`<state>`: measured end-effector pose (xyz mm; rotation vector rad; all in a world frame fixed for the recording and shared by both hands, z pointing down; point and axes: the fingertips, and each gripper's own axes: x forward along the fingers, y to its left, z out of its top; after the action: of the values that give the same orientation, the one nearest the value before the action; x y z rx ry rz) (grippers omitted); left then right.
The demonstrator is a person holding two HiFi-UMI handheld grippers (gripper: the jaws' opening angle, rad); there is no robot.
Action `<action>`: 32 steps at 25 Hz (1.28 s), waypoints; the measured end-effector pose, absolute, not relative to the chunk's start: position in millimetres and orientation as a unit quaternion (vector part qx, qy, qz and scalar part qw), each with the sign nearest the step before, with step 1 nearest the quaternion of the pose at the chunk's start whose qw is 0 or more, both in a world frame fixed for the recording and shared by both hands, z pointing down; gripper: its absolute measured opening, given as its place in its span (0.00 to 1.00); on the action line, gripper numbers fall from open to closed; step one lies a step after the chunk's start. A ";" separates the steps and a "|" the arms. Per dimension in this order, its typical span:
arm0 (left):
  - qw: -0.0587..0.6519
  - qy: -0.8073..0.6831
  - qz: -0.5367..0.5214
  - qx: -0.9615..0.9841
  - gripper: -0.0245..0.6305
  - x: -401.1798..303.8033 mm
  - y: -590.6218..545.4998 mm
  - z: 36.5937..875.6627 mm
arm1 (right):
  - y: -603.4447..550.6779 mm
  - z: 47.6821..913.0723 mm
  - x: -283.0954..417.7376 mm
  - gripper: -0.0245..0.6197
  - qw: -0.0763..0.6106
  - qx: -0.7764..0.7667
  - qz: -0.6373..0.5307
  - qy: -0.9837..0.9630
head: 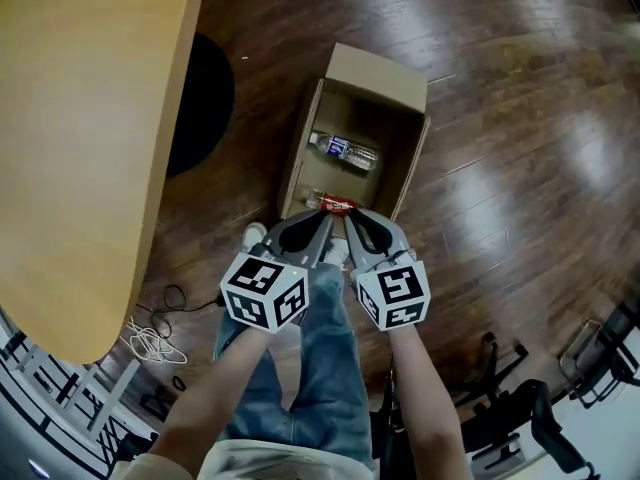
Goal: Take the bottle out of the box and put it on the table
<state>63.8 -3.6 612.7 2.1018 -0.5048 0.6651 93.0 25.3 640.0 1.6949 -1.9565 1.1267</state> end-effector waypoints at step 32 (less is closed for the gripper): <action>0.441 -0.128 0.314 0.831 0.04 80.8 0.4 851.5 | -4.8 1008.0 138.5 0.41 0.418 0.404 0.342 -0.738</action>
<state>80.8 0.4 851.5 2.0620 -0.3181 0.7807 138.5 -4.8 1008.0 1.0125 -1.8518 0.8577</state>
